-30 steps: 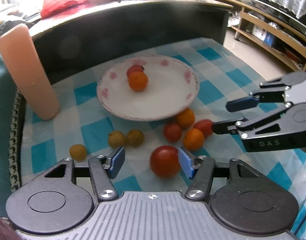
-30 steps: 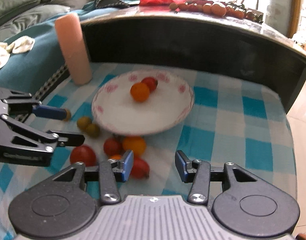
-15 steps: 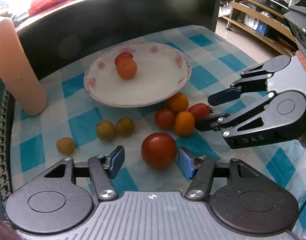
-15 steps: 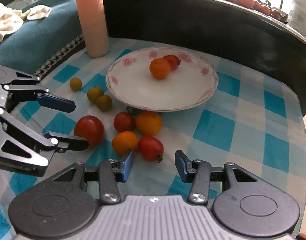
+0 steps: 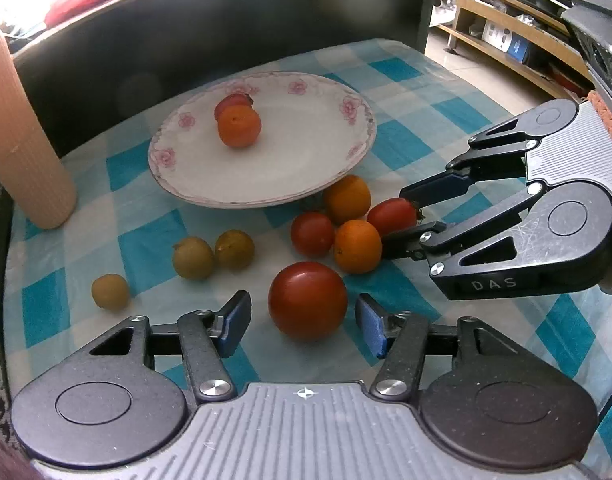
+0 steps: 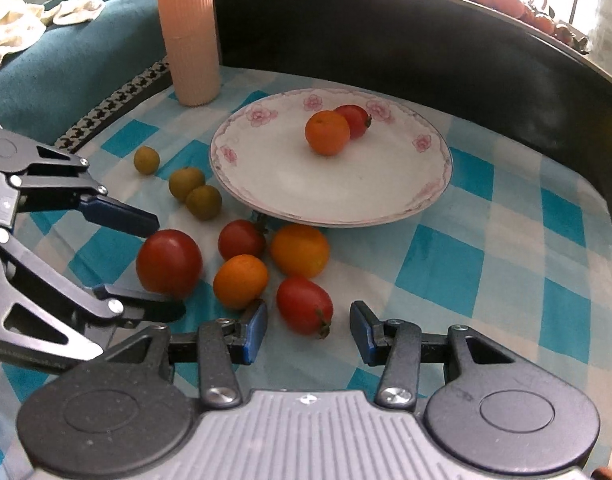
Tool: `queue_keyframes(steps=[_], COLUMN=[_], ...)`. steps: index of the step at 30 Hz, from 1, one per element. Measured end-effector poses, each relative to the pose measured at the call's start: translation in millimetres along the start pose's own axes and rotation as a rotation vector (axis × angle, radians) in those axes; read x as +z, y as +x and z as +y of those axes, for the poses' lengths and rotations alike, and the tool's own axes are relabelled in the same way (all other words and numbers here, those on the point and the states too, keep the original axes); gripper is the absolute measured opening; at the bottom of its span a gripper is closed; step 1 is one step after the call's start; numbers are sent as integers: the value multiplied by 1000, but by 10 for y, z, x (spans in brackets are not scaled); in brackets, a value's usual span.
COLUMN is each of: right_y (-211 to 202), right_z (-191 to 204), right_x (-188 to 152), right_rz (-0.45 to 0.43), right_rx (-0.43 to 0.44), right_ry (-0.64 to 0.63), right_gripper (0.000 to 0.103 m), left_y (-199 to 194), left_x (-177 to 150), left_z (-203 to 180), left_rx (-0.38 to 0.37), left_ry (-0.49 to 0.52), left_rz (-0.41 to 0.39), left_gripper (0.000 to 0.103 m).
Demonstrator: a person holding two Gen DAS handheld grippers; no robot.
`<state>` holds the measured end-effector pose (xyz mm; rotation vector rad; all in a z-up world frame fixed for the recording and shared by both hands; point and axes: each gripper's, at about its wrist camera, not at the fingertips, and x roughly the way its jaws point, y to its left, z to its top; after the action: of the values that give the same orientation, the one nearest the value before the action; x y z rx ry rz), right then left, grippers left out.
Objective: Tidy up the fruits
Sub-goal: 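Grasp the large red tomato with the left tool while the right tool grasps a cherry tomato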
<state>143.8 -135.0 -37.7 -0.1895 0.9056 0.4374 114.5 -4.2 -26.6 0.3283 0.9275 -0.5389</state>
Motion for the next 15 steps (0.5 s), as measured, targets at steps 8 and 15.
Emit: queue_keyframes(steps=[8,15], right_y=[10,19], right_z=[47,59], right_x=[27,50], right_rz=[11,26], right_rx=[-15,-27], right_ry=[-9,6], right_gripper=[47,45], left_y=[54,44], left_x=[11,7], left_z=[-5,-27], left_rx=[-7,4], left_ry=[-14,-7], left_rz=[15,19], left_gripper=[52,50])
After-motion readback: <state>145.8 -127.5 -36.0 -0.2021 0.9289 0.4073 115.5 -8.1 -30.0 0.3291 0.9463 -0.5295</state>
